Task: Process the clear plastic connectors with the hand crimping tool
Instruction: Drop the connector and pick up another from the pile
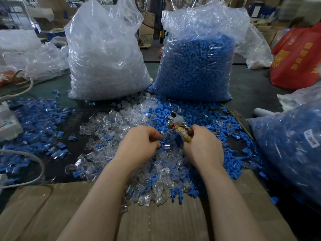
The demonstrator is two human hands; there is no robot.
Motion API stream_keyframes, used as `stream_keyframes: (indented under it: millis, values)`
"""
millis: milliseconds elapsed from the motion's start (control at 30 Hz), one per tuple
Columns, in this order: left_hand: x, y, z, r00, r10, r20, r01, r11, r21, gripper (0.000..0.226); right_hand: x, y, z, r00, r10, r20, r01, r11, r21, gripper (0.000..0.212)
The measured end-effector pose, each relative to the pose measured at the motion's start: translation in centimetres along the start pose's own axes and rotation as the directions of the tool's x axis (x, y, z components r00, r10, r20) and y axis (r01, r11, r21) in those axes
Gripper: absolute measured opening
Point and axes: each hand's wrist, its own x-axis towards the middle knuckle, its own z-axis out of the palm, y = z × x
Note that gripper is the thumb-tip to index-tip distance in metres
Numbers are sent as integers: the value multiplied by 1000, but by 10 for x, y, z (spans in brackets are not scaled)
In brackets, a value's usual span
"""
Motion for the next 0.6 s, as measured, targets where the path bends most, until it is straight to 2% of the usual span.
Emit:
stream_keyframes:
  millis: [200,333,433,600]
  values:
    - [0,-3,-5,998,-31,-54,30,1000,-8,6,-3,1,-6,997,-1,-71,-4,998,-60,13]
    - [0,-3,-8,997,-39,-64,37,999,-38,6,-3,10,-11,978,147,-151,-169,975,-145,27]
    - [0,-4,-8,998,-51,-33,50,998,-44,10,-1,17,-12,974,211,-77,-223,952,-210,32]
    - [0,-6,-9,998,-62,12,62,997,-52,24,0,14,-7,993,114,29,-106,977,-185,17]
